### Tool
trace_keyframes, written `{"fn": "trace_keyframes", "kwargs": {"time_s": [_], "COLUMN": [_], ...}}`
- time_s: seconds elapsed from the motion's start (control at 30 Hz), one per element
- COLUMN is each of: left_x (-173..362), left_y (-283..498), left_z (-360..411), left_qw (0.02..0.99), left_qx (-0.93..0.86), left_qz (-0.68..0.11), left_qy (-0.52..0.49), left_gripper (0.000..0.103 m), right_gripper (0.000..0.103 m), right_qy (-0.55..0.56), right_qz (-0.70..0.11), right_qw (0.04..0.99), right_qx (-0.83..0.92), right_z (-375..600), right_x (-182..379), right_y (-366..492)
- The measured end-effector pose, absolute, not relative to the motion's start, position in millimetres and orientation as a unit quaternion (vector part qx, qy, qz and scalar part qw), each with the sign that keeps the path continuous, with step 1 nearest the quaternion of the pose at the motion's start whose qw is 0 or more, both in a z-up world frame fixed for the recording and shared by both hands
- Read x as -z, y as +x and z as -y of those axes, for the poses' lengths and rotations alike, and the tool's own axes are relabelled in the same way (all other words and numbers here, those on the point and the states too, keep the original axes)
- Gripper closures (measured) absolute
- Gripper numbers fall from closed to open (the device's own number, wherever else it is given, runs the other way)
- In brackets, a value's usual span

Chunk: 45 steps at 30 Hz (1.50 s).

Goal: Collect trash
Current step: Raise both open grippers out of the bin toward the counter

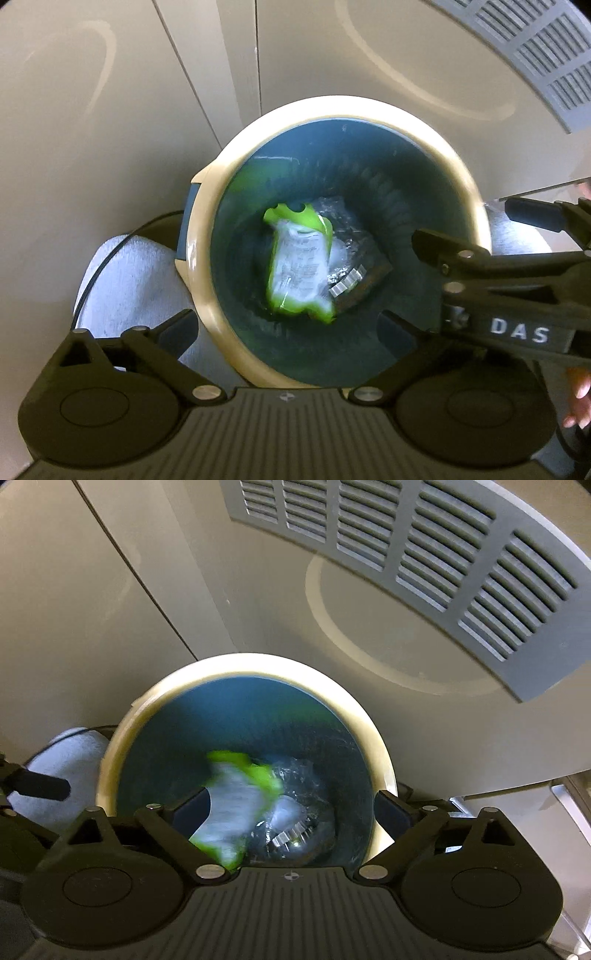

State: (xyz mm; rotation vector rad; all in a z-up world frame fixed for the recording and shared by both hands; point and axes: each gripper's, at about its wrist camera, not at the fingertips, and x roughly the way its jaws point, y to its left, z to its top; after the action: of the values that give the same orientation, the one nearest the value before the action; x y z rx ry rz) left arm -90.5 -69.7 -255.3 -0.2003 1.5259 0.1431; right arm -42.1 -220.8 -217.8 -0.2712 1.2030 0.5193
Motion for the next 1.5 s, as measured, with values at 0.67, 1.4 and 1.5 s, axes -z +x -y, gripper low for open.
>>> {"fn": "trace_keyframes", "kwargs": {"time_s": [0.67,1.4,1.5], "left_x": [119,115,115], "left_y": [-168,-177,-177], "left_z": [82,85,85], "left_qw": [0.820,0.825,0.825], "left_qx": [-0.100,-0.097,-0.098], "left_qz": [-0.562,-0.555,-0.555], "left_qy": [-0.048,-0.039,-0.038], "left_gripper": [0.000,0.000,0.000], "right_gripper": [0.003,0.003,0.003], "right_qy": [-0.076,-0.083,-0.083], "right_qz": [-0.396,-0.402,-0.402], "right_qw": [0.863,0.855,0.856], "right_qx": [-0.305,-0.316,-0.315], "right_z": [277,278,277], "right_x": [80,87,87], "right_y": [-116,-131,-130]}}
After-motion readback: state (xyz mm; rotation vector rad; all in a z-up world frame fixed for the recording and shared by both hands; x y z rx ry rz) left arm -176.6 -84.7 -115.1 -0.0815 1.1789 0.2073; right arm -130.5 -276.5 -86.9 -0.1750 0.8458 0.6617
